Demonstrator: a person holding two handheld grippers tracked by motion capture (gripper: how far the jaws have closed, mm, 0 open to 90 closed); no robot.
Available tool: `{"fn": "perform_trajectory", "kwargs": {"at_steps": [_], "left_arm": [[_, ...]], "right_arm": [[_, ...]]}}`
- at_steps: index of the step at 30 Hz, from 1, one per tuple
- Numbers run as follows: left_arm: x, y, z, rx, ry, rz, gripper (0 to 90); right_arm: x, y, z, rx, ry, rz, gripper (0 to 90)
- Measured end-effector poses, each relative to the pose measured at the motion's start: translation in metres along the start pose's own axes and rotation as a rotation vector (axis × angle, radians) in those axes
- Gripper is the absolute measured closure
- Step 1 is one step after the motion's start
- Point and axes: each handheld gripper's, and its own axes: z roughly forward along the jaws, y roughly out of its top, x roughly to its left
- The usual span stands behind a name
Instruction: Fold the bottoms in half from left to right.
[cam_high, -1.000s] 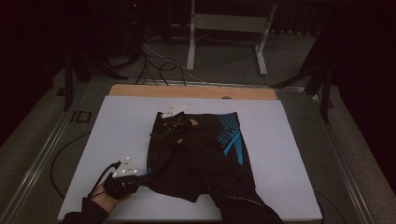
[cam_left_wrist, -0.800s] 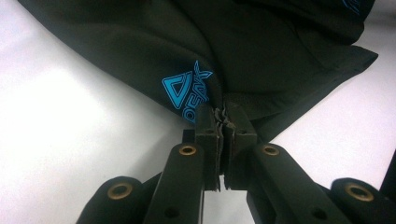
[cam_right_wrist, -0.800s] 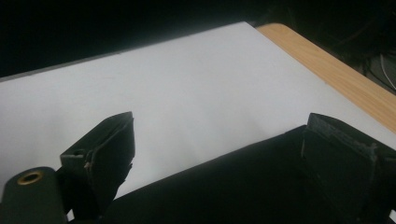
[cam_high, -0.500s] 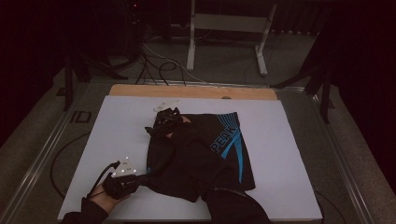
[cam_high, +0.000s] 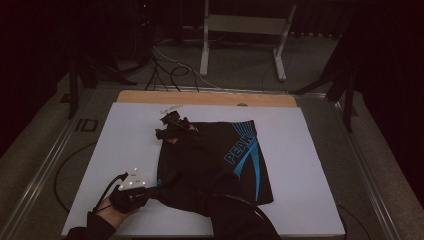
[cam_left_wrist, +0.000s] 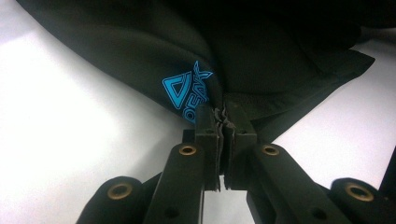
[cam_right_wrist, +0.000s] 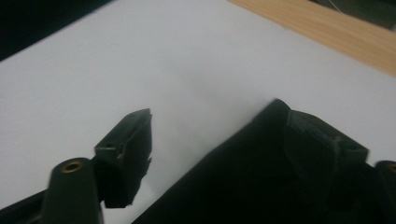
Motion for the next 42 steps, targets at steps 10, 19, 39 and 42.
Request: {"fn": "perform_trajectory", "kwargs": {"at_steps": [10,19,39,42], "left_arm": [[0.0,0.0,-0.001,-0.01,0.0,0.006,86.7],[0.0,0.001,-0.001,-0.014,-0.008,0.006,86.7],[-0.001,0.003,-0.002,-0.027,-0.01,0.003,86.7],[-0.001,0.004,-0.003,-0.03,-0.01,0.004,86.7]], "right_arm": [[0.002,-0.005,0.026,0.077,-0.131,0.093,35.4],[0.001,-0.009,0.035,0.113,-0.178,0.038,49.5],[-0.01,-0.002,0.016,0.099,-0.108,-0.095,87.7],[-0.011,0.0,0.012,0.099,-0.101,-0.103,87.8]]}}
